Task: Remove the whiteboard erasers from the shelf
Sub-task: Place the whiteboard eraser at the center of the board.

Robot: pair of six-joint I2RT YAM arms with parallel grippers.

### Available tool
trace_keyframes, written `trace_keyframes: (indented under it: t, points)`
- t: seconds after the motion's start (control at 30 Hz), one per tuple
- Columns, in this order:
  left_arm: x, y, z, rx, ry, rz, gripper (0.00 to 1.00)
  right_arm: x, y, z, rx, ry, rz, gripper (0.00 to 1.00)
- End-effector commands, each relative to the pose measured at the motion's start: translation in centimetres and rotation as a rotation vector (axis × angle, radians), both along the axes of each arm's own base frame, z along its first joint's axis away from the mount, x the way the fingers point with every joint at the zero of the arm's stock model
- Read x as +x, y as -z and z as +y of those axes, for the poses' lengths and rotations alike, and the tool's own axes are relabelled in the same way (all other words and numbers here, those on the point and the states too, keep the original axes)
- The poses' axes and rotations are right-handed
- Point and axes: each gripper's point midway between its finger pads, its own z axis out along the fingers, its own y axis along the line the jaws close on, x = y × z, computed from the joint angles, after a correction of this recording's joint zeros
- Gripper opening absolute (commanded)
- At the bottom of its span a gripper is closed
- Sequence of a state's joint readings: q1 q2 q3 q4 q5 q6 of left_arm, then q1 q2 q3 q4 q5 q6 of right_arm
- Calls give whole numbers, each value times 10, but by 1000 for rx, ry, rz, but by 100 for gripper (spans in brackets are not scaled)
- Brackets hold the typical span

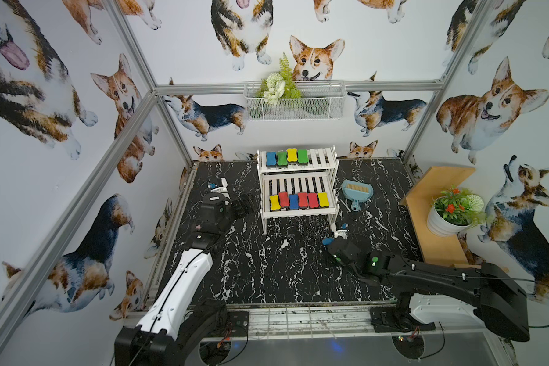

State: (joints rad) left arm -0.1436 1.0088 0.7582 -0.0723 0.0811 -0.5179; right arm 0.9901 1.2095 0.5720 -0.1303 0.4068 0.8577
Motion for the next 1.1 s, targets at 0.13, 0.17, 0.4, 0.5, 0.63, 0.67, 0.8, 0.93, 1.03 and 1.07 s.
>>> trace_keyframes:
  t: [0.13,0.17,0.4,0.5,0.63,0.67,0.8,0.93,1.03,1.07]
  points:
    - [1,-6,1,16,-1,-21,99,27,3,26,69,45,-85,32]
    - [1,-6,1,16,-1,-19,99,28,5,28,62,43,-85,32]
    - [0,-6,1,17,0,-20,99,40,24,29,-5,71,-66,32]
    - [0,-6,0,19,2,-21,99,43,31,29,-22,75,-56,32]
    - [0,-5,0,21,2,-17,99,45,39,30,-52,72,-51,34]
    - [0,-5,0,21,1,-18,99,46,40,31,-59,68,-53,35]
    - [0,-5,0,22,1,-19,99,46,44,30,-84,67,-51,37]
    - [0,-4,-1,21,3,-15,99,47,49,27,-106,70,-48,44]
    - [0,-4,-1,23,3,-15,100,48,51,28,-121,67,-44,51]
    - [0,-4,-1,24,4,-15,99,49,51,28,-122,67,-43,53]
